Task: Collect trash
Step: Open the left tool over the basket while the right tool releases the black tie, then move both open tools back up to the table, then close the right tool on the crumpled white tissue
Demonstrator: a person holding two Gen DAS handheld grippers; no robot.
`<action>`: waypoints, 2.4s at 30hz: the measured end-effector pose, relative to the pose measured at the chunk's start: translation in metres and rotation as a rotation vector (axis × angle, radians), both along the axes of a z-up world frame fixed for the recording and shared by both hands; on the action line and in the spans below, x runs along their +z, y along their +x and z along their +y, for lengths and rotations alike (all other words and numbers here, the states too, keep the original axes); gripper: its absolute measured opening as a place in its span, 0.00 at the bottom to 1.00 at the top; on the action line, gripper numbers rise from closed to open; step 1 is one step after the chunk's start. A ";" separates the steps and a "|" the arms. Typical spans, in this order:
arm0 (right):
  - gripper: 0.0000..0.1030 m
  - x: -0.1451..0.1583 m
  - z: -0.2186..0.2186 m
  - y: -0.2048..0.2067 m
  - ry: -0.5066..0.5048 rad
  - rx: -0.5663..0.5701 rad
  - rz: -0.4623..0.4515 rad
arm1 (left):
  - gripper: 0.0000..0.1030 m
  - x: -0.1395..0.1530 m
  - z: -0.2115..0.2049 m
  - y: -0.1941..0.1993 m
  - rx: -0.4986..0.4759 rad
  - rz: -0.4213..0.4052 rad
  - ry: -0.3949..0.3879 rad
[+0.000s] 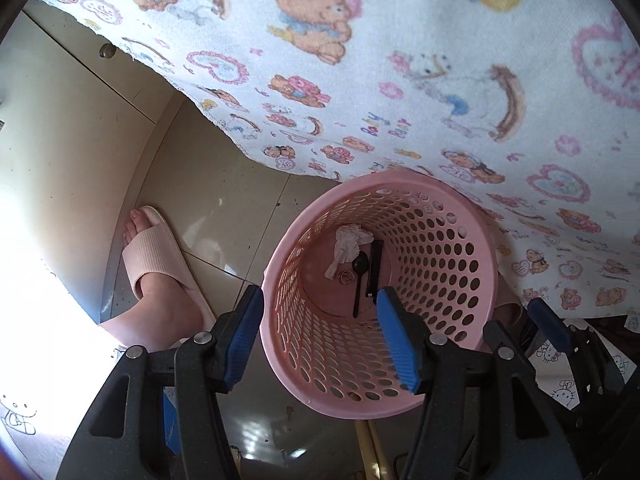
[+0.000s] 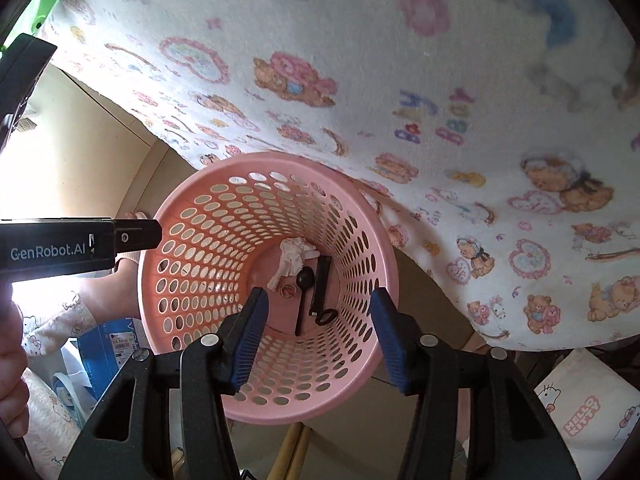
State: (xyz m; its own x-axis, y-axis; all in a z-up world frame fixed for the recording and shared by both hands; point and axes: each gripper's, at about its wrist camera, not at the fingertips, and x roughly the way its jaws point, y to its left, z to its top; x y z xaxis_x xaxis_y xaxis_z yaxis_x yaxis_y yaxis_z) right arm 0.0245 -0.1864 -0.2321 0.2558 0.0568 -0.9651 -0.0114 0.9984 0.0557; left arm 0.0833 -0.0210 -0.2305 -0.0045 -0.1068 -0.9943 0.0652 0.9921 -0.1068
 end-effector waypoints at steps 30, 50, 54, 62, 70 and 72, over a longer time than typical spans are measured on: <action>0.82 0.151 0.004 -0.025 0.025 0.039 -0.479 | 0.67 0.155 0.033 -0.006 0.028 -0.506 -0.052; 0.84 0.218 -0.027 -0.005 0.001 -0.034 -0.630 | 0.98 0.240 0.013 -0.021 -0.096 -0.829 0.046; 0.78 0.246 -0.041 0.015 -0.059 -0.017 -0.668 | 0.98 0.257 0.009 -0.006 -0.127 -0.842 0.029; 0.78 0.268 -0.055 0.050 -0.052 -0.002 -0.696 | 0.98 0.277 -0.008 0.034 -0.161 -0.876 0.078; 0.76 0.229 -0.060 0.066 0.027 0.061 -0.611 | 0.98 0.253 -0.006 0.061 -0.145 -0.852 0.096; 0.68 0.222 -0.056 0.071 0.033 0.104 -0.583 | 0.98 0.242 -0.002 0.070 -0.127 -0.804 0.086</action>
State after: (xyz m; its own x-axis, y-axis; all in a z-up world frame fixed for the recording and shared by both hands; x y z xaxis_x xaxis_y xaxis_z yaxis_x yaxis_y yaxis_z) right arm 0.0960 -0.2422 -0.0105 0.7347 0.1375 -0.6643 -0.1470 0.9882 0.0420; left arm 0.1533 -0.0233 0.0118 0.7062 -0.0768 -0.7039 0.2024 0.9745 0.0967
